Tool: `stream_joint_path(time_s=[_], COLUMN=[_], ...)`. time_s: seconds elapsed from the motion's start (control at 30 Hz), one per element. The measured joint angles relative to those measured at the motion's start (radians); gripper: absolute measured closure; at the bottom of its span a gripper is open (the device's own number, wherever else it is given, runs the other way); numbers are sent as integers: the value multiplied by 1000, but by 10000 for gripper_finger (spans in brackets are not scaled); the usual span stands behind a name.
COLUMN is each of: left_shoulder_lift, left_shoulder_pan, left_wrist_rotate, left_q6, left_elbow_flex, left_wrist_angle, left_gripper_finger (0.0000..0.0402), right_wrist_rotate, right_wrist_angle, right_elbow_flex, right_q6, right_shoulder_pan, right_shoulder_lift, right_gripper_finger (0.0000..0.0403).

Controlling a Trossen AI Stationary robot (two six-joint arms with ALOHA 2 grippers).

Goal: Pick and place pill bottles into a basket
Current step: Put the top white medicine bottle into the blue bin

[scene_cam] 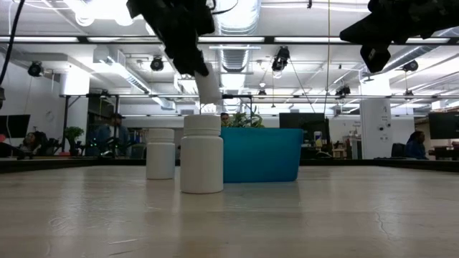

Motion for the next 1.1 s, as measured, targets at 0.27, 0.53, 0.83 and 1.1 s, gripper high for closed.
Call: stream_joint_path(time_s=[0.27, 0.53, 0.83, 1.1], left_shoulder_lift=[3, 22, 115, 186], left_shoulder_pan=[-54, -129, -169, -168], left_wrist_rotate=[10, 26, 26, 24], left_q6=[-52, -115, -130, -118], left_elbow_flex=[8, 13, 105, 200], left_wrist_angle=[0, 8, 0, -112], left_gripper_finger=[247, 247, 247, 247], right_wrist_rotate=[0, 0, 0, 0], right_wrist_angle=[0, 0, 0, 0], right_elbow_flex=[0, 0, 0, 0], right_q6=[0, -6, -7, -11], right_shoulder_pan=[0, 0, 0, 0], right_shoulder_lift=[0, 0, 0, 1], right_gripper_finger=[394, 394, 394, 394])
